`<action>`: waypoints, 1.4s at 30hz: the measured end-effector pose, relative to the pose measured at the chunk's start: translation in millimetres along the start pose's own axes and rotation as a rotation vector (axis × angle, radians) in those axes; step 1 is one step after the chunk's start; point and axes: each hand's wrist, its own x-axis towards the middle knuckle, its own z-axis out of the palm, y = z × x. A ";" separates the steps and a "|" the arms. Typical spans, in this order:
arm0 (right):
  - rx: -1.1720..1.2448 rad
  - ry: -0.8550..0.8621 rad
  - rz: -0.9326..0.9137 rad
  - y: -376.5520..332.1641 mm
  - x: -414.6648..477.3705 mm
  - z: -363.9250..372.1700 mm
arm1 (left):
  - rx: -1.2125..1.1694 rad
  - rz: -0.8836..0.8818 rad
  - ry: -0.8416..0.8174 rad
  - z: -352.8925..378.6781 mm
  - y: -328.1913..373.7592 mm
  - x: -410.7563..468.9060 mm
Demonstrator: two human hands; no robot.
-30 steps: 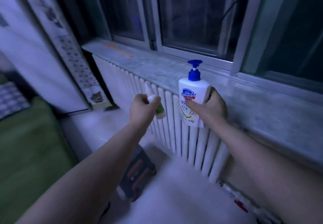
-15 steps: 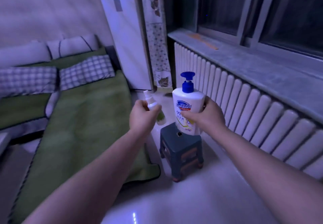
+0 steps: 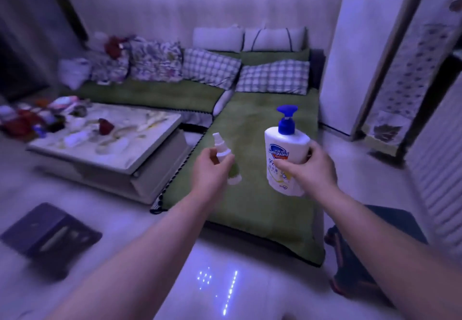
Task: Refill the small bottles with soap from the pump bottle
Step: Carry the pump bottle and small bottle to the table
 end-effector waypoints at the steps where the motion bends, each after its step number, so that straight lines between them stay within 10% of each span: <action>1: 0.008 -0.050 -0.024 -9.4 3.4 24.2 | 0.021 -0.001 0.050 -20.2 -7.3 5.2; 16: 0.082 -0.486 -0.192 -101.9 90.7 241.8 | 0.113 -0.231 0.467 -157.3 -70.9 128.4; 42: 0.092 -0.627 -0.237 -235.2 152.4 536.5 | 0.193 -0.313 0.697 -362.0 -145.0 339.0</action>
